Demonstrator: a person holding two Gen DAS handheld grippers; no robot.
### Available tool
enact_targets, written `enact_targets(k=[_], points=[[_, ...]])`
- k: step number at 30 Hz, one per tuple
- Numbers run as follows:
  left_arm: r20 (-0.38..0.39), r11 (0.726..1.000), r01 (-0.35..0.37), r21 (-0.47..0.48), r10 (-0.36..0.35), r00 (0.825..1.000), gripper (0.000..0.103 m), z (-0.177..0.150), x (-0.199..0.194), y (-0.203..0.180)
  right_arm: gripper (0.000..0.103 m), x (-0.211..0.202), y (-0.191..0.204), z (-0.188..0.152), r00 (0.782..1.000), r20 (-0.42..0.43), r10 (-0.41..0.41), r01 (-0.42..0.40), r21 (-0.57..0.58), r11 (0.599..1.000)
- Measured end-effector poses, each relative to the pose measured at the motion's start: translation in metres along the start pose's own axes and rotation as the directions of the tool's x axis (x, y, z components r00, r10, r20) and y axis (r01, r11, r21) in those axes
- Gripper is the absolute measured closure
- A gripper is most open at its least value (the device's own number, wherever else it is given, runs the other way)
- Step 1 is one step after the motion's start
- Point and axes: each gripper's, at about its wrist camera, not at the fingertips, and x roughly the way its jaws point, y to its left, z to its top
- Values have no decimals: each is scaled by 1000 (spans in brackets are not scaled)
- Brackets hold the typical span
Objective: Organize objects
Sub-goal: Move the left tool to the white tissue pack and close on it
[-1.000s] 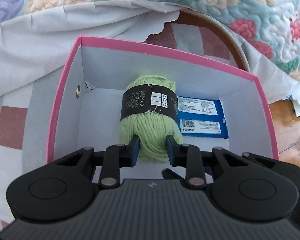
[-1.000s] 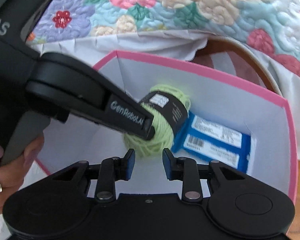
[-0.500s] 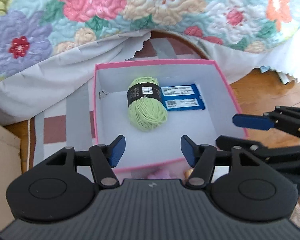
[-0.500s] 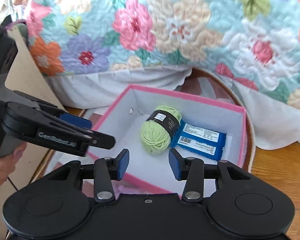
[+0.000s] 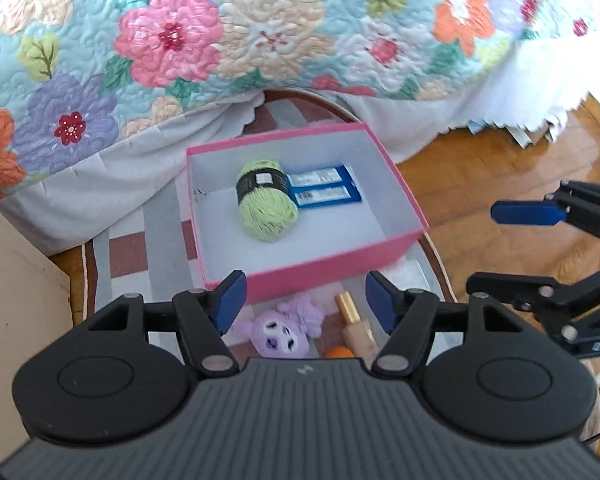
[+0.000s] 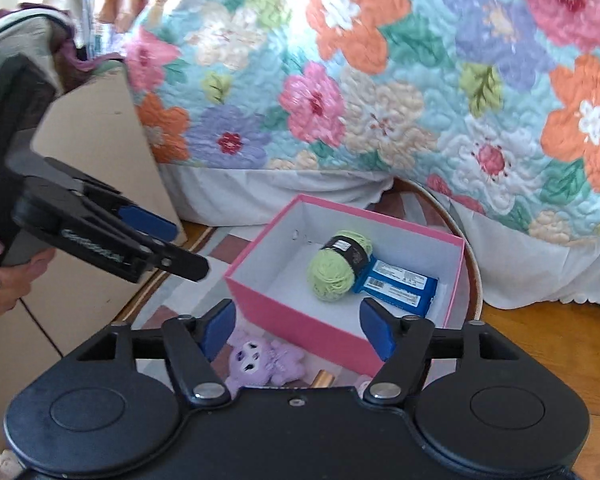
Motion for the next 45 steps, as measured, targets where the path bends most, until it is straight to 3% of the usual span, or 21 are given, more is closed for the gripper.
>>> enact_targets(k=[5, 9, 16, 20, 25, 35, 40, 45], points=[[4, 999, -7, 43, 6, 1000, 36, -23, -11, -23, 26, -26, 12, -24, 1000, 17, 18, -17, -30, 999], [1, 1000, 21, 20, -21, 1000, 36, -44, -14, -37, 25, -32, 11, -47, 1000, 2, 15, -15, -39, 999], [-60, 996, 89, -16, -90, 994, 36, -74, 3, -53, 25, -24, -5, -83, 998, -52, 24, -26, -31, 999], [-104, 996, 86, 7, -85, 991, 36, -82, 16, -55, 25, -14, -10, -100, 996, -88, -13, 8, -49, 999], [-103, 994, 110, 16, -108, 989, 36, -84, 29, -57, 20, -4, -17, -117, 993, -114, -6, 0, -55, 998], [-97, 976, 212, -48, -216, 972, 38, -79, 92, -74, 18, 57, -51, -144, 978, -208, -8, 25, 80, 997], [-139, 974, 223, -38, -226, 964, 40, -71, 132, -90, 18, 81, -66, -154, 972, -231, -30, 64, 141, 988], [-217, 959, 248, -138, -273, 937, 51, -67, 172, -93, 18, 96, -80, -166, 979, -204, -22, 66, 210, 976]])
